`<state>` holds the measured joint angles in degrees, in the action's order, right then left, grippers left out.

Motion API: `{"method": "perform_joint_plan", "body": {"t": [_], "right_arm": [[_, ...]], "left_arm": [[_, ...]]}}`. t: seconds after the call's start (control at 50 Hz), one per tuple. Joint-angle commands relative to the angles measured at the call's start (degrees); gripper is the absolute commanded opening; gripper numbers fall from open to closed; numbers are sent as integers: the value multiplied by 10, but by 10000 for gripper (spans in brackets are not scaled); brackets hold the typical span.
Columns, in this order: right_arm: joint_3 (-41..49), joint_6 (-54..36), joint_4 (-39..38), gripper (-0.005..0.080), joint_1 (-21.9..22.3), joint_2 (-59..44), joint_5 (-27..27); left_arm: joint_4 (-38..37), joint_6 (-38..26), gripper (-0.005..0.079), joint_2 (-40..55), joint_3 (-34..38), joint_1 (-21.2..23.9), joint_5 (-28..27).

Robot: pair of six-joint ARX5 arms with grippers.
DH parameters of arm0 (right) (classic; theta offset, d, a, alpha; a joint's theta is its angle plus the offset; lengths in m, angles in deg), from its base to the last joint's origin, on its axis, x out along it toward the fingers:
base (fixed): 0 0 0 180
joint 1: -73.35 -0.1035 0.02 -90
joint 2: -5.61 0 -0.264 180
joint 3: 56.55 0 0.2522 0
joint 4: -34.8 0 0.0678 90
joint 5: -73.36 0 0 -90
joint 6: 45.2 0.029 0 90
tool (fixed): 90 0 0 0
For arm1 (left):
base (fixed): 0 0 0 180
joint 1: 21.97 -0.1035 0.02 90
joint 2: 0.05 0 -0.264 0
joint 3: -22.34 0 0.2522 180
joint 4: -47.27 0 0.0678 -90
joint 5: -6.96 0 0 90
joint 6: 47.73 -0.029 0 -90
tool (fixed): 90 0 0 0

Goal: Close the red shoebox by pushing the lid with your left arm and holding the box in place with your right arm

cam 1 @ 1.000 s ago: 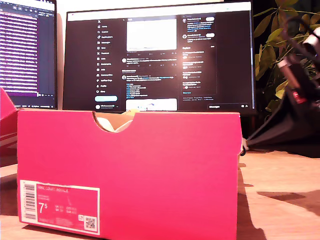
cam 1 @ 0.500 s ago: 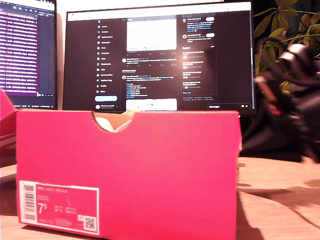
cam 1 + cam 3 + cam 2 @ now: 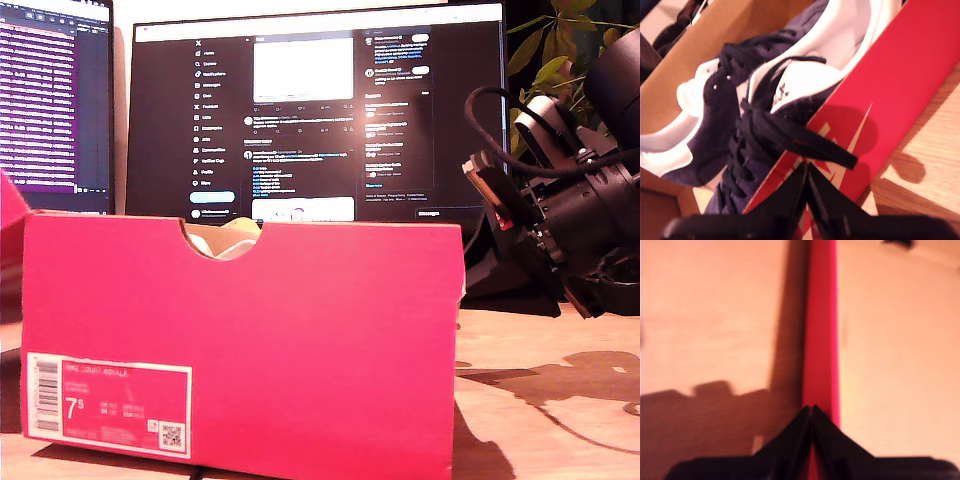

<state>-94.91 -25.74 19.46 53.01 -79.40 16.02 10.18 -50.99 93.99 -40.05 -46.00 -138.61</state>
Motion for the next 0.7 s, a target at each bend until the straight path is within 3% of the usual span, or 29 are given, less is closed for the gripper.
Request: {"method": "perform_joint_plan", "body": {"t": [0.0, 0.3, 0.68], "right_arm": [[-8, -5, 2, -12, -19, -3, 12], [-8, -17, 0, -12, -19, -3, 9], [-8, -30, -2, -12, -19, -3, 8]], "left_arm": [[-19, -2, -19, 3, -13, 13, -33], [-93, -2, -19, -24, -83, 14, -59], [-154, 4, -19, -99, -134, 46, -91]]}}
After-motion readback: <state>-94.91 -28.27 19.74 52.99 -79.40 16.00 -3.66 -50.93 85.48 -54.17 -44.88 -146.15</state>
